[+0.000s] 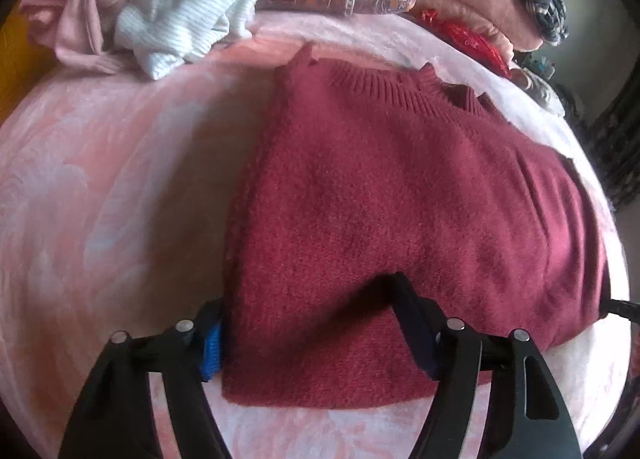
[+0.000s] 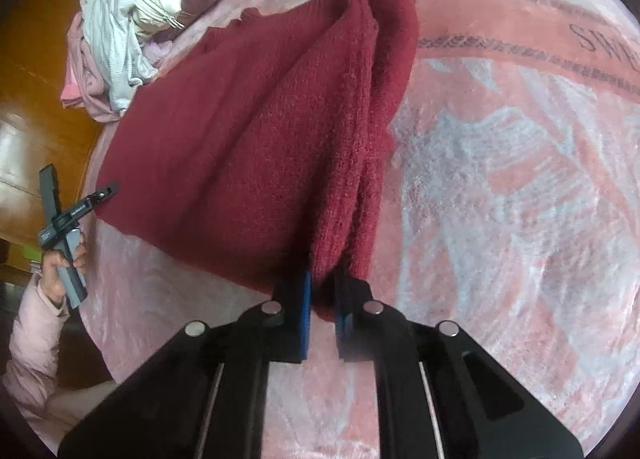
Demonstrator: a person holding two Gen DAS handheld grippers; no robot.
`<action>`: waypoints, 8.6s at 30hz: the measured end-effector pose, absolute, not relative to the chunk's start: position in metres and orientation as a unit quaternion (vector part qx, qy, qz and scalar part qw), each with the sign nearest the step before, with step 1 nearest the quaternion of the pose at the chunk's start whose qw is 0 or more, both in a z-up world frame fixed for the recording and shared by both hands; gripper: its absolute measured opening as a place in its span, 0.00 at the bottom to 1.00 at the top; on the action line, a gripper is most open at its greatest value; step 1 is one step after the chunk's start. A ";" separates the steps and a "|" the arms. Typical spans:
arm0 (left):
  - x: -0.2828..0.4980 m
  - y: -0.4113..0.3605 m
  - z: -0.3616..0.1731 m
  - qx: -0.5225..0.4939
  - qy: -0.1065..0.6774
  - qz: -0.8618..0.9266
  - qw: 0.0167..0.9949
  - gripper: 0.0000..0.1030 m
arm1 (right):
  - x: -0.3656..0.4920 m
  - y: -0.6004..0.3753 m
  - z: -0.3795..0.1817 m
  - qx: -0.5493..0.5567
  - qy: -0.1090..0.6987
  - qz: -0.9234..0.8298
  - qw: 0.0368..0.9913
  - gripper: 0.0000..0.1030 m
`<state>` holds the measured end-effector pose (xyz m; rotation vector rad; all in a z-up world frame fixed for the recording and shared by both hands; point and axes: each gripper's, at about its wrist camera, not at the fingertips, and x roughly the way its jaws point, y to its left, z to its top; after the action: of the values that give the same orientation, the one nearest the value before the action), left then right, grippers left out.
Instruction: Fold small clothes
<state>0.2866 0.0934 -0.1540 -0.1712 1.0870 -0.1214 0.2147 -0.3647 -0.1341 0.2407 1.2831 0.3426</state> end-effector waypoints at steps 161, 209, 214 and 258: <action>0.305 0.009 -0.107 -0.171 0.483 -0.232 0.827 0.85 | 0.240 -0.195 -0.092 0.080 0.597 0.195 0.774 0.36; 0.300 0.068 -0.059 -0.259 0.423 -0.271 0.825 0.19 | 0.262 -0.221 -0.173 0.099 0.633 0.151 0.753 0.36; 0.296 0.126 -0.058 -0.273 0.417 -0.251 0.830 0.19 | 0.266 -0.192 -0.172 0.090 0.630 0.171 0.752 0.36; 0.296 0.202 -0.129 -0.189 0.462 -0.157 0.852 0.21 | 0.266 -0.069 -0.176 0.096 0.626 0.260 0.729 0.18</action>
<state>0.2962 0.2018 -0.1287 -0.3979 0.9735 -0.3302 0.2660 -0.0686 -0.1755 0.2122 1.3789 0.5731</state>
